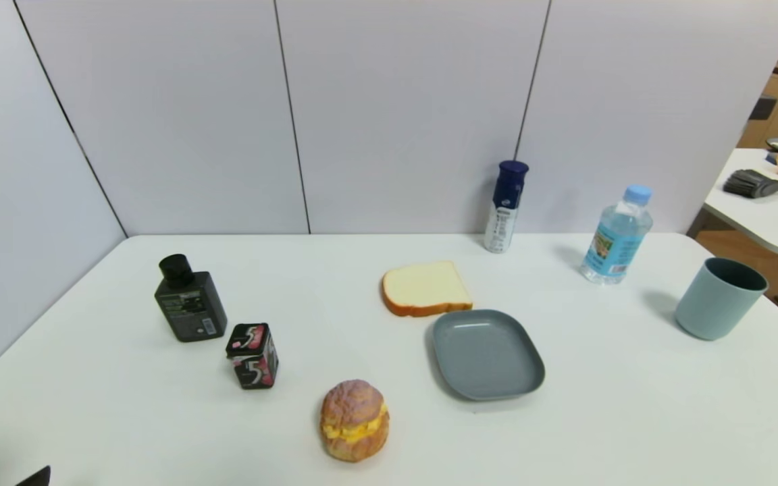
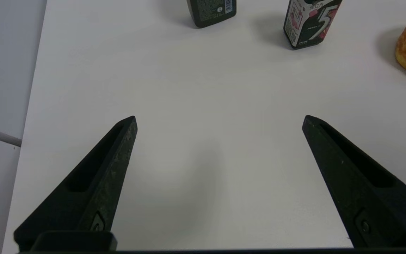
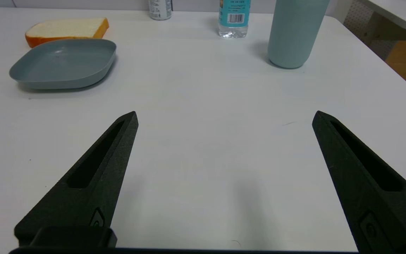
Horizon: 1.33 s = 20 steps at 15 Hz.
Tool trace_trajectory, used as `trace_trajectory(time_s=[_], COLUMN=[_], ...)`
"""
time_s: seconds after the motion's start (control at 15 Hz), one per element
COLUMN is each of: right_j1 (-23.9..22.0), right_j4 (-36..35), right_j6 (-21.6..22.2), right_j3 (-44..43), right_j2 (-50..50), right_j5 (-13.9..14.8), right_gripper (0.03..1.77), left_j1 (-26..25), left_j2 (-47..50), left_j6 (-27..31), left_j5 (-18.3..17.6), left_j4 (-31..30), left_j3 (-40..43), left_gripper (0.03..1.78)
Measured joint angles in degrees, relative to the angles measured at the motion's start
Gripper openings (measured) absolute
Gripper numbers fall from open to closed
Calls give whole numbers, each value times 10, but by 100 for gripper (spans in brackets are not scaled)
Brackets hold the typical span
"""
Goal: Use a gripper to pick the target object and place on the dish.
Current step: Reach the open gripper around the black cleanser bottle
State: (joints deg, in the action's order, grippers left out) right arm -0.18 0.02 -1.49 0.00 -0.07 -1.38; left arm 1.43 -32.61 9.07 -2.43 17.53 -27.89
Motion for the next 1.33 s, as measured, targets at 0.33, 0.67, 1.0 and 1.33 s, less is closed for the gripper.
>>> trace_trajectory(time_s=[0.33, 0.67, 1.0, 1.33], right_j1=[0, 0, 0, 0], right_j4=[0, 0, 0, 0], right_j6=[0, 0, 0, 0], right_j3=[0, 0, 0, 0], right_j2=[0, 0, 0, 0], right_j5=[0, 0, 0, 0], right_gripper=[171, 171, 171, 171], left_j1=[5, 6, 13, 17], left_j2=[-177, -343, -460, -545], left_j6=[6, -2, -34, -46], left_j5=[-2, -3, -3, -3], left_j4=[-72, -297, -566, -755], left_j3=[-56, -4, 83, 133], left_gripper=[169, 169, 169, 169])
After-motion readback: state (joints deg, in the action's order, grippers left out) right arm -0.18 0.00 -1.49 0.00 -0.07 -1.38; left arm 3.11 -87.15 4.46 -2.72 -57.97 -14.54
